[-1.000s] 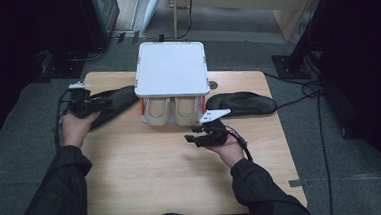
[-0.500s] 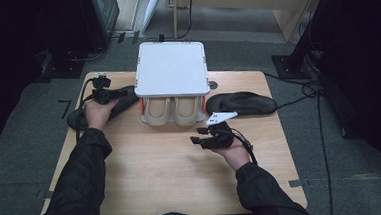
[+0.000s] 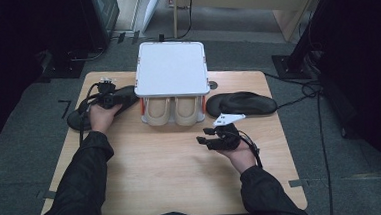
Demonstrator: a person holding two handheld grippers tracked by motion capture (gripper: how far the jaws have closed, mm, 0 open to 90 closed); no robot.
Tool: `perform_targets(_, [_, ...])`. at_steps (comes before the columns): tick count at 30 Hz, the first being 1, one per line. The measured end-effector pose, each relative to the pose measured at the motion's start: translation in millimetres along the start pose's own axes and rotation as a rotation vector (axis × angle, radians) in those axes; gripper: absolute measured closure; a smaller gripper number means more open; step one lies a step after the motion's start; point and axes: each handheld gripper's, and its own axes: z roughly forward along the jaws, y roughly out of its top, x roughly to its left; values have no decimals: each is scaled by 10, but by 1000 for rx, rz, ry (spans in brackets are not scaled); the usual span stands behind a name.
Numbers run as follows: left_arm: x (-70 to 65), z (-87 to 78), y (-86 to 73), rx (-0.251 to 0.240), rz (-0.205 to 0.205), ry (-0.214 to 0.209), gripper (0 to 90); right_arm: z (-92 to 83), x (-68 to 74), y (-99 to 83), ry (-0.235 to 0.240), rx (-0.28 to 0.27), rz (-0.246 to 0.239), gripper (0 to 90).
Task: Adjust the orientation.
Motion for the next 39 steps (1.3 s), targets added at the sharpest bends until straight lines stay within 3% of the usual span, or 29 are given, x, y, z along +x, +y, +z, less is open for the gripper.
perform_targets(9, [-23,-155,-153,24,35,-27,714,26,7,13,1,5,-6,520])
perform_targets(16, [-86,-273,-267,52,93,-19,716,35,12,25,4,6,-10,520])
perform_targets(20, [-75,-346,-344,58,81,-36,714,48,21,35,4,7,-16,520])
perform_targets(34, [-130,-610,-636,76,112,-59,703,162,69,125,42,11,-41,520])
perform_targets(39, [-171,-716,-759,74,106,-70,695,220,103,176,62,13,-55,520])
